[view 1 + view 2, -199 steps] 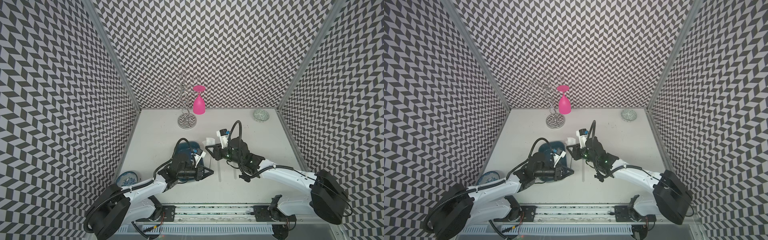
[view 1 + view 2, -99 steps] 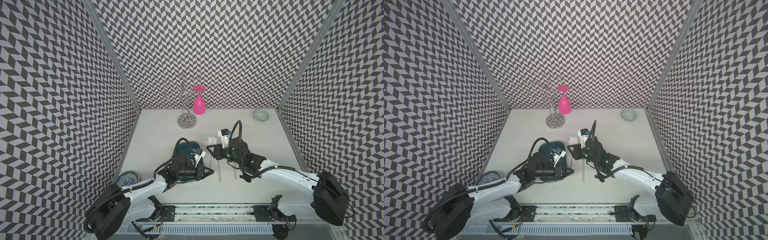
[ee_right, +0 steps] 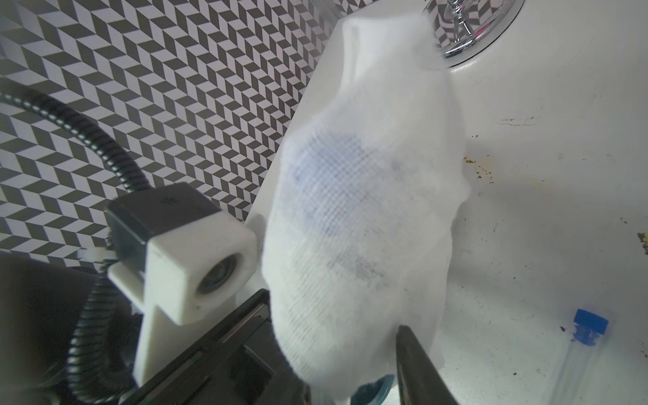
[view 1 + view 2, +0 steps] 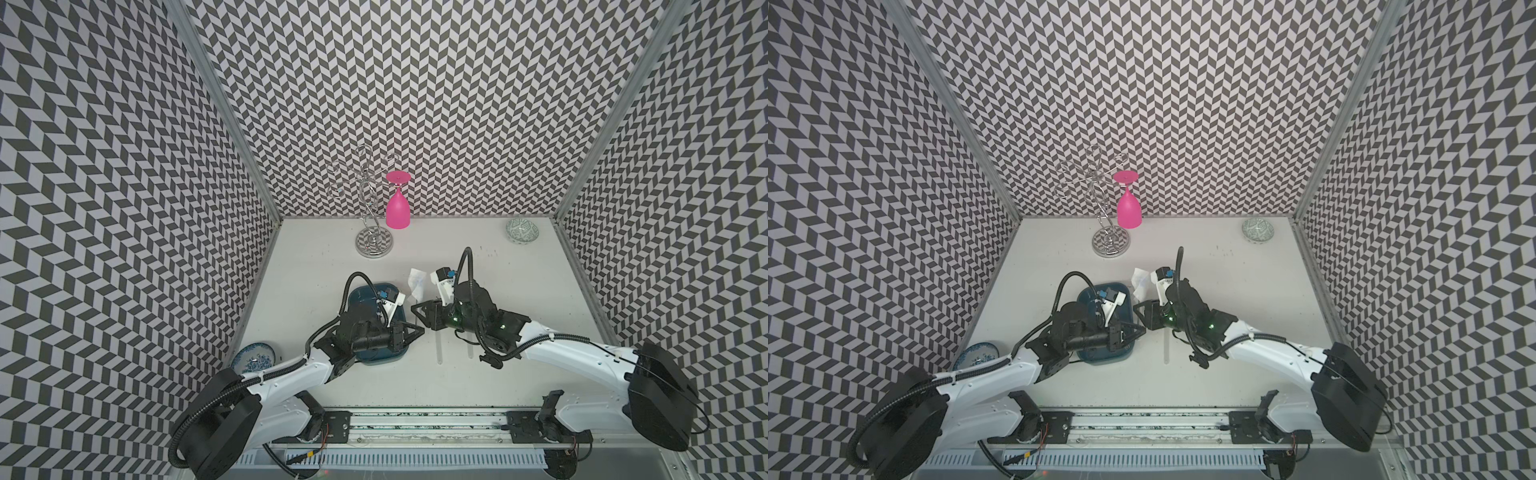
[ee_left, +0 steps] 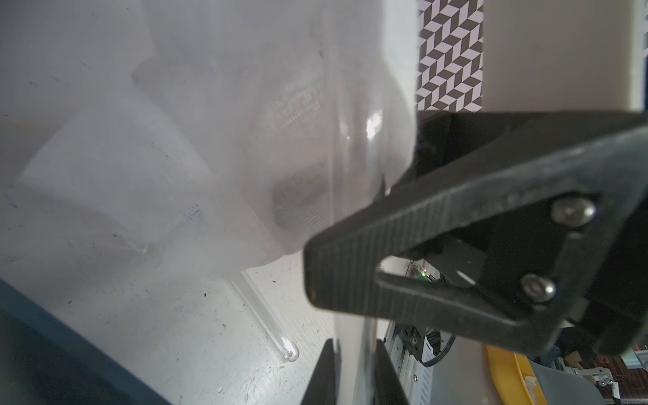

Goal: Wipe the exteriors of test tubes
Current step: Wipe the dirt from the test tube.

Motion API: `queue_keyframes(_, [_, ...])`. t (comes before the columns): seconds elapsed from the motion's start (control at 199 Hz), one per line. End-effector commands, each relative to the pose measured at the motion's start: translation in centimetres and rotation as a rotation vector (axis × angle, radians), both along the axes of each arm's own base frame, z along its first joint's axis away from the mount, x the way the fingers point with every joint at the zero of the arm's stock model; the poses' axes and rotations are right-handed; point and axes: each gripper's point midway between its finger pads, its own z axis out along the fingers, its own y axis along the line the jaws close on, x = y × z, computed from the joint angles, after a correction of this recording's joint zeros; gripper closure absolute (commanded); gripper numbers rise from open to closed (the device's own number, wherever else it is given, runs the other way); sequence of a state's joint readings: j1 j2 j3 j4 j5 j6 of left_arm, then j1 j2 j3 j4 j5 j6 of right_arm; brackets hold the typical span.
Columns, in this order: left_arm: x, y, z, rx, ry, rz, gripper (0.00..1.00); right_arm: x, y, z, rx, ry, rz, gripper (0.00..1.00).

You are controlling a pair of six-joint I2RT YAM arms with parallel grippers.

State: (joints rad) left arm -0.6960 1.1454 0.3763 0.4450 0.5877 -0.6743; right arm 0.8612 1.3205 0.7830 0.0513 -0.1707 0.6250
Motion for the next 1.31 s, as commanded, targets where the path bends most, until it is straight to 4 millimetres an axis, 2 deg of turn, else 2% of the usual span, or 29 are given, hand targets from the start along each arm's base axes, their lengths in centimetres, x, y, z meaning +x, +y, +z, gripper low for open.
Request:
queue_keyframes(0.0, [0.6,-0.2,1.7,-0.037,-0.049,0.012,0.85,-0.2,0.7,2.5,0.030,-0.061,0.046,0.61])
queue_keyframes(0.166, [0.6,-0.2,1.7,-0.037,-0.051,0.014,0.85,0.0,-0.4,2.6,-0.014,-0.075,0.011,0.58])
queue_keyframes(0.427, [0.6,-0.3,1.6,-0.036,-0.048,0.010,0.85,0.5,-1.8,4.6,0.001,-0.136,-0.046,0.55])
queue_keyframes(0.693, [0.6,-0.3,1.7,-0.038,-0.052,0.010,0.85,1.1,-2.5,6.3,0.047,-0.172,-0.079,0.53])
queue_keyframes(0.864, [0.7,-0.4,1.7,-0.037,-0.048,0.008,0.85,2.4,-1.7,7.8,0.075,-0.195,-0.096,0.53])
queue_keyframes(1.02, [0.6,-0.3,1.8,-0.038,-0.052,0.010,0.85,3.3,-0.8,7.6,0.050,-0.195,-0.090,0.58])
queue_keyframes(1.135, [0.6,-0.2,1.8,-0.038,-0.052,0.010,0.85,3.6,-0.3,7.5,0.047,-0.197,-0.079,0.66])
queue_keyframes(1.301, [0.5,-0.2,1.7,-0.037,-0.052,0.011,0.85,3.8,-0.1,6.4,0.002,-0.180,-0.072,0.77])
